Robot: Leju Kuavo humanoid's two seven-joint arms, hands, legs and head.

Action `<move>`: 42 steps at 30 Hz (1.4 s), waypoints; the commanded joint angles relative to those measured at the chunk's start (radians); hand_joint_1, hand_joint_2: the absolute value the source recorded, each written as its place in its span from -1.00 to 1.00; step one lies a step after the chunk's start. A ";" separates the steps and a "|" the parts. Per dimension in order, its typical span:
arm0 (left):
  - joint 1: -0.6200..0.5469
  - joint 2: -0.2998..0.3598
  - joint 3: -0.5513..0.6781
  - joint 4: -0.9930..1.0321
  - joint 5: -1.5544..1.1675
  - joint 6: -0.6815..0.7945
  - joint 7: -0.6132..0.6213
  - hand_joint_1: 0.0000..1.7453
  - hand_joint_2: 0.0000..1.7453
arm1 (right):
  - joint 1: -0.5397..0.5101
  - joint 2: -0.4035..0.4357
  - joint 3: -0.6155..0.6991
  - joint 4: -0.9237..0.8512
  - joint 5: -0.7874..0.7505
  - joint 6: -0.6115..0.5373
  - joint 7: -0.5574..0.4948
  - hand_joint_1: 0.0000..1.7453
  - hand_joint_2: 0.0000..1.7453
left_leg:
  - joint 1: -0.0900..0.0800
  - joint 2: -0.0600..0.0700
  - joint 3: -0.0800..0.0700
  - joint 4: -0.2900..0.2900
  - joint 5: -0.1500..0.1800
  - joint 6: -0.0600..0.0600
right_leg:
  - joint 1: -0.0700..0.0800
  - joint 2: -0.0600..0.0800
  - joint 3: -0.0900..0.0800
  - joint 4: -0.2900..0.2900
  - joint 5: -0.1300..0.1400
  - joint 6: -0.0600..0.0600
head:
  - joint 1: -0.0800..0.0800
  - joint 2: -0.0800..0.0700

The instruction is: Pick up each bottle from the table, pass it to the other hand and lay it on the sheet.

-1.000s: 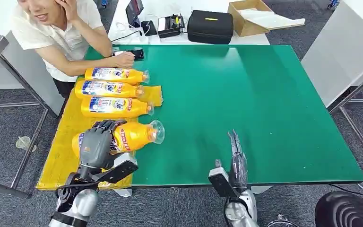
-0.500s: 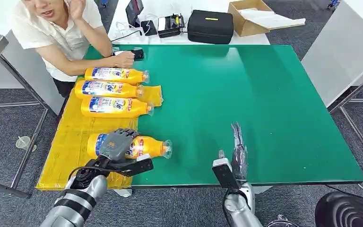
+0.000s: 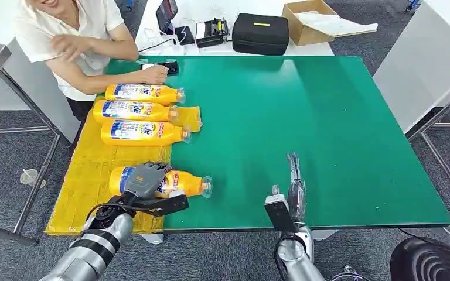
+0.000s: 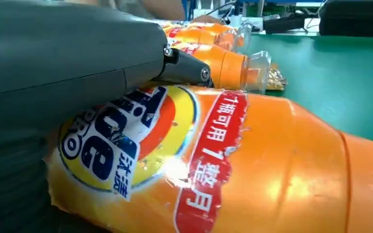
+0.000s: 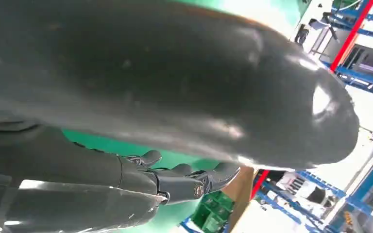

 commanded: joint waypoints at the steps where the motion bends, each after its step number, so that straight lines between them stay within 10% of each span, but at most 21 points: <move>1: -0.081 0.026 -0.001 0.235 0.023 -0.131 -0.017 0.88 1.00 | -0.059 -0.044 0.057 0.097 -0.055 -0.016 -0.002 -1.00 -1.00 | 0.000 0.003 0.004 -0.001 -0.001 0.000 | 0.000 0.002 0.004 -0.001 0.000 -0.002 | 0.000 0.000; 42: -0.081 0.026 -0.001 0.235 0.023 -0.131 -0.017 0.88 1.00 | -0.059 -0.044 0.057 0.097 -0.055 -0.016 -0.002 -1.00 -1.00 | 0.000 0.006 0.016 -0.002 -0.001 -0.001 | 0.001 0.005 0.014 -0.001 0.001 -0.004 | 0.000 0.000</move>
